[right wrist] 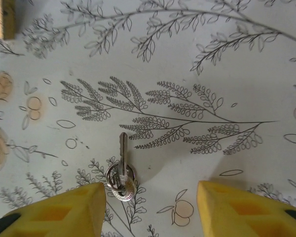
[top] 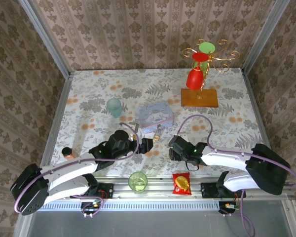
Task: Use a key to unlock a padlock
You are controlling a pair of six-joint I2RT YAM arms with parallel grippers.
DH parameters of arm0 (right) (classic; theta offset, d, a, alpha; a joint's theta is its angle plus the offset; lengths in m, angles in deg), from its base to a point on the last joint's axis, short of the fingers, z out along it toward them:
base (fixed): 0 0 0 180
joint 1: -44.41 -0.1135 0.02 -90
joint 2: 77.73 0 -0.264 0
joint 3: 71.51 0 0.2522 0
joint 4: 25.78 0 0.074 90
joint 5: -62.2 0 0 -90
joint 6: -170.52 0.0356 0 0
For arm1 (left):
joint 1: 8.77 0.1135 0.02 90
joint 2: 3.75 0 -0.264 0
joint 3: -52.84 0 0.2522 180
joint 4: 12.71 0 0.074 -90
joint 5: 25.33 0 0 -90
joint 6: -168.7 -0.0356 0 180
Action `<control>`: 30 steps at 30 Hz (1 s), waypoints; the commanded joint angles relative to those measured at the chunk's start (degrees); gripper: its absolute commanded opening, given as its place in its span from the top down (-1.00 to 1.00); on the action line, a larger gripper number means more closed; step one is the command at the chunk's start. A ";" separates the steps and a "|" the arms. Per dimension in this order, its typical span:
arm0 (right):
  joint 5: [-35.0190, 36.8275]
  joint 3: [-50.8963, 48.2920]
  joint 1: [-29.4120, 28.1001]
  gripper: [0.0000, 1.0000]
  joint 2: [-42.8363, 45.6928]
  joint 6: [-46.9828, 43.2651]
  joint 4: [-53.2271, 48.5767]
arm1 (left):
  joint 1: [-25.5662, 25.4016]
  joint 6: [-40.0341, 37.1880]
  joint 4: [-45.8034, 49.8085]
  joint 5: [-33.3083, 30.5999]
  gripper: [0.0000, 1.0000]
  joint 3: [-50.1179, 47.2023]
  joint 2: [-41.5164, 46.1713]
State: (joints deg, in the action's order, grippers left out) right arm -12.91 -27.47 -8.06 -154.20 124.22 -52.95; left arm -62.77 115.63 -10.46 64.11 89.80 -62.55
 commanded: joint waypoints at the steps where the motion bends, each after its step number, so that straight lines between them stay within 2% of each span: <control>1: 3.56 2.95 -1.41 0.05 -2.86 1.86 0.53 | -0.84 1.93 -3.95 -0.73 -1.00 -0.22 -1.00; 10: 3.87 4.02 -4.43 0.40 -7.58 2.74 0.45 | -1.45 2.16 -4.31 -1.55 -1.00 -0.78 -1.92; 13: 3.40 2.70 -4.57 0.63 -7.51 2.76 2.03 | -1.44 2.36 -4.99 -1.54 -1.00 -1.24 -2.10; 15: 1.45 1.18 -4.36 0.84 -6.47 1.73 4.98 | -1.42 2.57 -5.37 -1.64 -1.00 -1.43 -2.32; 17: -0.54 -0.31 -4.14 0.96 -3.93 -0.11 7.22 | -1.37 2.45 -5.07 -1.39 -1.00 -1.08 -2.45; 20: -3.35 -3.10 -3.36 1.00 2.06 -4.84 9.46 | -1.39 1.21 -4.80 0.06 -1.00 0.13 -2.54; 22: -6.79 -5.84 -1.09 1.00 6.65 -8.14 11.66 | -1.46 -0.66 -6.12 1.72 -1.00 0.63 -2.60; 26: -20.13 -11.91 8.02 1.00 17.12 -13.60 15.51 | -1.38 -4.63 -9.19 6.04 -0.95 1.24 -3.06; 30: -25.99 -13.46 14.58 1.00 26.53 -16.99 11.43 | -1.29 -6.29 -11.97 9.45 -0.81 1.30 -4.48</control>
State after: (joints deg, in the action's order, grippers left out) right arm -30.30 -40.34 4.07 -131.79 112.24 -41.06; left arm -63.86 112.52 -18.52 69.43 89.61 -65.99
